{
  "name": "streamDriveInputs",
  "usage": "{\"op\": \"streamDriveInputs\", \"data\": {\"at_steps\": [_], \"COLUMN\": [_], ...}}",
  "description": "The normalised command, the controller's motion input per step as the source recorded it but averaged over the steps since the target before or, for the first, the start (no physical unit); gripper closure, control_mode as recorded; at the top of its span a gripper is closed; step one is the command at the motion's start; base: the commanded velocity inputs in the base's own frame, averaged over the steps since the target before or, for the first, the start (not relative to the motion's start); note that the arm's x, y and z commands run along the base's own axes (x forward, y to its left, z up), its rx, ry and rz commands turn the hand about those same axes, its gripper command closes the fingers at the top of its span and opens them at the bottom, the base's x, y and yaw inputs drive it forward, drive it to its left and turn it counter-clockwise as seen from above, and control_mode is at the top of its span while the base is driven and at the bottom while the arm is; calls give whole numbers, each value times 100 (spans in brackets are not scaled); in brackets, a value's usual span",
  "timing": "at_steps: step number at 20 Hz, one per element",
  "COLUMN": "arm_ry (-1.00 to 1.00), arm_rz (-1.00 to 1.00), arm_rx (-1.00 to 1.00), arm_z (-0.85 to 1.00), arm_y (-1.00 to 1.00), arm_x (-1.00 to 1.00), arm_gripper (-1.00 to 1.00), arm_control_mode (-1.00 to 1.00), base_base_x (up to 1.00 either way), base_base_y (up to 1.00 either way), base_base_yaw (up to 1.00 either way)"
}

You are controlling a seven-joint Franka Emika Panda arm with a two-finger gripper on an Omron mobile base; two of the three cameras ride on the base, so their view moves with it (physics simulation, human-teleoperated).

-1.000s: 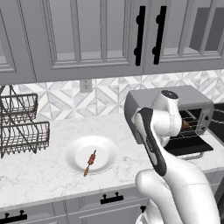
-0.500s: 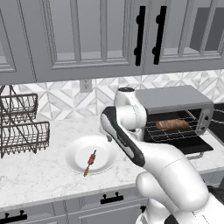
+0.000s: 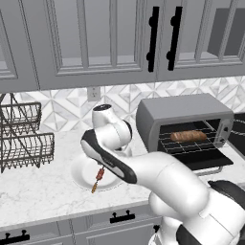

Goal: Pick up the kebab skewer and baguette bread, and place them inside the toaster oven. Close the toaster oven door and start by setting the timer.

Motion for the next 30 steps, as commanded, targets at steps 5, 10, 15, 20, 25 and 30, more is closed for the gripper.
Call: {"op": "streamDriveInputs", "data": {"at_steps": [5, 10, 15, 20, 25, 30], "arm_ry": [-4, -5, 2, 6, 0, 0], "arm_rz": [1, 1, 0, 0, 1, 1], "arm_rx": [0, 4, 0, 0, 0, 0], "arm_z": [-56, -25, -7, -19, -36, -40], "arm_y": [23, 2, 23, 20, 7, 0], "arm_x": [18, 33, 38, 21, 16, 2], "arm_gripper": [-100, -100, -100, -100, -100, -100], "arm_control_mode": [-100, -100, -100, -100, -100, -100], "base_base_x": [0, 0, 0, 0, 0, 0], "base_base_y": [0, 0, 0, 0, 0, 0], "base_base_yaw": [0, 0, 0, 0, 0, 0]}}
